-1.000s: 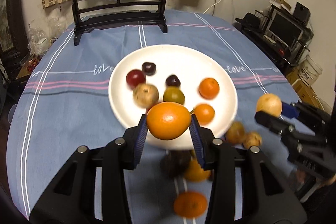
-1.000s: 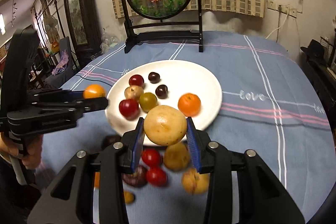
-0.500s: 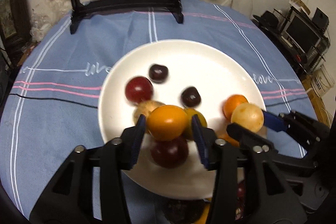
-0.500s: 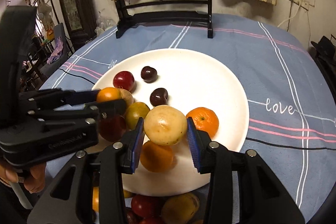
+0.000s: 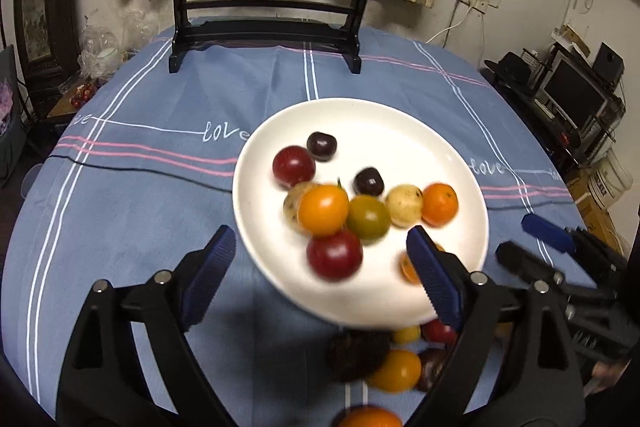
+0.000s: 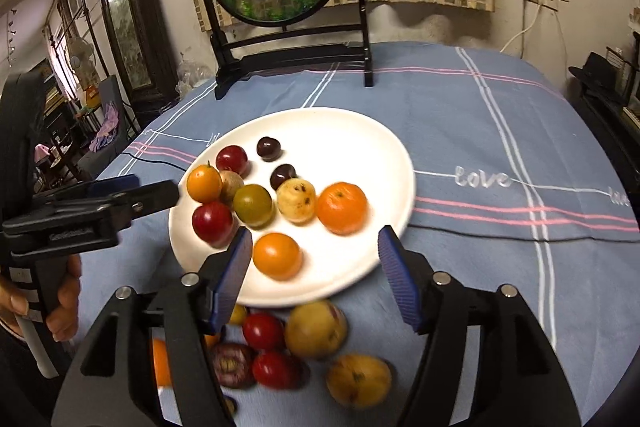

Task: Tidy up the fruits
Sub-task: 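Carry the orange fruit and pale yellow fruit to the plate, opening both tools, then grasp a tangerine with the left tool while the right tool grasps a striped pale fruit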

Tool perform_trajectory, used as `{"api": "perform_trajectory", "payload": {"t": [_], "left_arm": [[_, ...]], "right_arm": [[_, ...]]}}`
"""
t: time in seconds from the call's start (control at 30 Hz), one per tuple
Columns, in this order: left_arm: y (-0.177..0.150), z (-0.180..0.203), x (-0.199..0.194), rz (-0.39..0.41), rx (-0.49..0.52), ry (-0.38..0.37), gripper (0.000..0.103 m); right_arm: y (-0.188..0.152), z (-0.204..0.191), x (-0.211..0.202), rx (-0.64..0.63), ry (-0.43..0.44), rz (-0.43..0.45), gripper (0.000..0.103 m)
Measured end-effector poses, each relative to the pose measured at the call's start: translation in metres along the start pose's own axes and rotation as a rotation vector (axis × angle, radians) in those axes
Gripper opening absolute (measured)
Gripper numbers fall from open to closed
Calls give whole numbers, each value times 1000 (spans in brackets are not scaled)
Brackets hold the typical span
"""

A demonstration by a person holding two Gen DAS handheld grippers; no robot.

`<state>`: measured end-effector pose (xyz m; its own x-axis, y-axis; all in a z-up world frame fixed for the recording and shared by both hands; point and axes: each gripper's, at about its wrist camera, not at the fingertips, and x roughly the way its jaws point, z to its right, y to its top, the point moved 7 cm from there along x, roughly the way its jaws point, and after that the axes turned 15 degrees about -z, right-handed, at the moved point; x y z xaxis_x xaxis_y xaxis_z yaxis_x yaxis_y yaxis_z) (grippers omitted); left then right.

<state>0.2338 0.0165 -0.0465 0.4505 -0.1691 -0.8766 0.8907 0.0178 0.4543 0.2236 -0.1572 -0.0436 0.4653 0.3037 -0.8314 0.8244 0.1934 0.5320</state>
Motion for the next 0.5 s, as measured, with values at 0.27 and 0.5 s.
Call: {"api": "perform_trajectory", "payload": {"t": [0.27,0.5], "left_arm": [[-53,6,-23,20,54,31,99],[-91,-3,-22,-42,23,16,99]], "right_arm": [[-59,10,-15,69,6,-6,66],[-104,11,-16,106,8,-57,66]]}}
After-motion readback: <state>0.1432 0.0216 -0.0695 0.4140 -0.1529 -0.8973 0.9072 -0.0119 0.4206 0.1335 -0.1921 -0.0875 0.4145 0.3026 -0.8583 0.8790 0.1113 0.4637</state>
